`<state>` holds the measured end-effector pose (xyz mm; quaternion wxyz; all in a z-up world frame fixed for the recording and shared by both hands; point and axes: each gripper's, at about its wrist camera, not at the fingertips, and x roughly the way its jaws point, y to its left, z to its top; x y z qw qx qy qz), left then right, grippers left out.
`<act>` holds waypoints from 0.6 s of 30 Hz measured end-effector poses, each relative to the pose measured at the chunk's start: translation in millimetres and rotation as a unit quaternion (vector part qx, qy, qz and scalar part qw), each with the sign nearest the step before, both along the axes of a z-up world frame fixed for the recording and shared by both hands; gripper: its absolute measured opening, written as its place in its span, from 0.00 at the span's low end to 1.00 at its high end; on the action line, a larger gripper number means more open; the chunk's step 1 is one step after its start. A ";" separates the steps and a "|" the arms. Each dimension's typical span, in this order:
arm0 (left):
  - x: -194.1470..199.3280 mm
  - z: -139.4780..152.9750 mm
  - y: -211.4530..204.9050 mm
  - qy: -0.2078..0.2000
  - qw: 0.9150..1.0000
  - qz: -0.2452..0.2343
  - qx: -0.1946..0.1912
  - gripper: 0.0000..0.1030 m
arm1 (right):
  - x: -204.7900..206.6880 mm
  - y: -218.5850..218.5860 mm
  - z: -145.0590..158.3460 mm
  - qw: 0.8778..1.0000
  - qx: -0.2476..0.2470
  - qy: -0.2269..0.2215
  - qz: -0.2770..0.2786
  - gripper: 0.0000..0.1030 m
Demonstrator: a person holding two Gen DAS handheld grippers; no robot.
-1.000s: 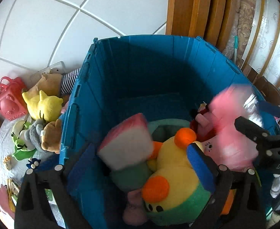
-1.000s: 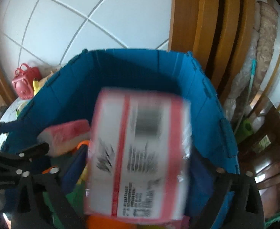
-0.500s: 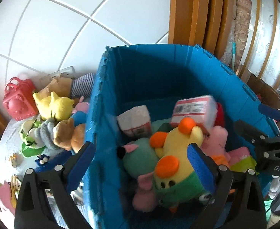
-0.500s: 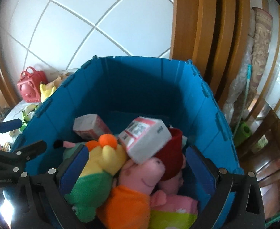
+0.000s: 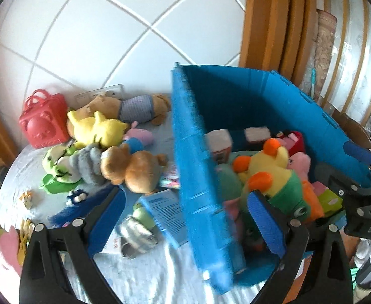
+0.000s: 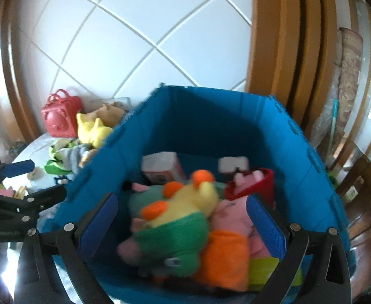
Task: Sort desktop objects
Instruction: 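Open both tools to drop the tissue packs into the blue crate, then move both tools back over the table toward the tape roll and metal clip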
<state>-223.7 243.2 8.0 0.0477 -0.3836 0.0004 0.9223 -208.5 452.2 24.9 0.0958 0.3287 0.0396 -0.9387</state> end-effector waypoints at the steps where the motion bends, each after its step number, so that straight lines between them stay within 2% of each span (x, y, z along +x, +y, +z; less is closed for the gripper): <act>1: 3.7 -1.0 -9.3 0.000 1.000 0.004 0.001 0.96 | 3.6 -8.8 0.8 1.000 -0.002 0.002 0.004 1.00; 9: 39.6 -15.8 -98.3 -0.007 0.999 0.048 -0.007 0.96 | 25.6 -93.7 -6.4 0.999 -0.013 -0.002 0.037 1.00; 18: 79.6 -46.7 -209.7 -0.030 0.993 0.115 -0.015 0.96 | 45.3 -195.4 -23.2 0.996 -0.026 0.000 0.087 1.00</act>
